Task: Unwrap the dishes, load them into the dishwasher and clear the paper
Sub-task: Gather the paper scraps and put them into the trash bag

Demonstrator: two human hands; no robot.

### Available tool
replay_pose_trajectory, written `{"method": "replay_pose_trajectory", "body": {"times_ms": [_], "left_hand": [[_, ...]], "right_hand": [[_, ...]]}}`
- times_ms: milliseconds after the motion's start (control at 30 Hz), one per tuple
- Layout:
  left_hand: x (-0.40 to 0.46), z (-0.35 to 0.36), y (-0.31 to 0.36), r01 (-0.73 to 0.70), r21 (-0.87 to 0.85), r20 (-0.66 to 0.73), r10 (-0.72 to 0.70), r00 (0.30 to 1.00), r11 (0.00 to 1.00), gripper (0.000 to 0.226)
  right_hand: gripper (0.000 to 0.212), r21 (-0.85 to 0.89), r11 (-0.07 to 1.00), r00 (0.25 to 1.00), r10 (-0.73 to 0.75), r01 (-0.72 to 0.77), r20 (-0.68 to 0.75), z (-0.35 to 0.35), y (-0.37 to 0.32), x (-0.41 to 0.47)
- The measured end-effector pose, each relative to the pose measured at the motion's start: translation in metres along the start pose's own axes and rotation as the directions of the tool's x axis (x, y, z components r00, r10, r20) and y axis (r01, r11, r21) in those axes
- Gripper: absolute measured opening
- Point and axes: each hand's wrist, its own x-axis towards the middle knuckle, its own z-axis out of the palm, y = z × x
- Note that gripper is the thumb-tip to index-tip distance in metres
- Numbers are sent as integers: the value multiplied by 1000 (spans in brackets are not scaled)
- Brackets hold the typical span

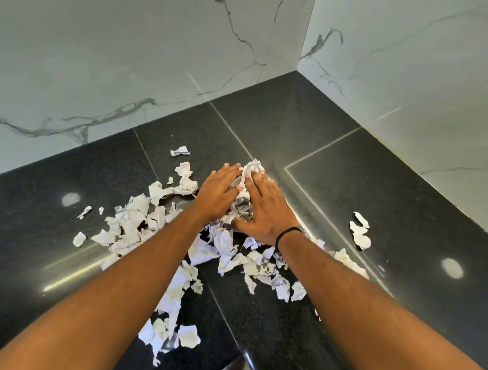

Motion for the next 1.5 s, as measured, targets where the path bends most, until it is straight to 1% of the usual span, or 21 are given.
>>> {"method": "replay_pose_trajectory", "body": {"times_ms": [100,167,233,300,367,433,500,600,667,733,800,867,933,1000,1033,1100,1233,1300,1367,1433,1500], "left_hand": [[-7,-6,4,13,-93,-38,-17,999,996,39],[-7,-18,5,4,-153,-185,-33,982,988,35],[1,-31,-2,4,7,-436,0,900,1000,38],[14,-43,-16,183,159,-543,-69,837,970,39],[24,-49,-27,353,179,-442,-245,863,918,51],[29,-46,-32,361,194,-279,-301,912,912,57],[26,-35,-30,259,214,-192,-219,957,942,55],[8,-13,-15,122,119,-134,-106,985,985,47],[-7,1,-7,77,77,-128,-67,990,994,44],[-20,11,-1,53,82,-141,-41,989,995,45],[-29,15,5,33,92,-131,-21,991,995,46],[-38,17,8,14,102,-107,-3,994,995,48],[-44,17,11,-7,110,-76,15,997,994,49],[-46,15,11,-24,99,-62,31,998,995,49],[-46,14,10,-25,89,-59,30,998,996,49],[-47,14,10,-26,79,-52,30,998,997,50],[-47,12,11,-24,88,-48,28,998,996,49],[-45,12,12,-14,98,-46,18,999,995,50],[-44,11,13,0,104,-54,6,999,995,50],[-45,11,14,14,110,-62,-7,998,994,50],[-46,13,17,14,120,-59,-7,998,993,49]], "right_hand": [[112,41,999,1000,-2,2,3,0,-6,-11],[115,90,996,999,26,-28,22,-6,-9,-14],[116,140,988,998,52,-57,42,-13,-11,-12],[115,150,986,996,61,-70,63,-16,-9,-9],[115,144,987,995,55,-66,81,-17,-6,-8],[114,159,985,993,51,-67,102,-21,-7,-7],[110,208,973,987,72,-101,142,-31,-10,-4],[100,347,923,978,113,-168,175,-46,-12,-10],[89,400,900,984,149,-175,95,-48,-9,-27],[76,370,908,971,232,-198,-51,-44,-4,-50],[64,318,909,902,354,-269,-249,-40,6,-73],[56,297,867,790,491,-401,-367,-36,23,-92],[61,300,768,690,640,-566,-338,-35,43,-107],[70,274,661,625,750,-698,-216,-35,56,-118],[72,227,645,622,764,-729,-171,-34,58,-121],[72,157,678,667,735,-718,-121,-32,53,-118],[65,236,786,815,578,-571,47,-45,25,-107],[63,299,796,844,533,-527,68,-55,16,-112],[63,278,811,832,550,-514,-68,-57,10,-124],[63,223,783,752,621,-580,-223,-50,7,-139],[66,264,717,686,695,-645,-213,-39,4,-156]]}}
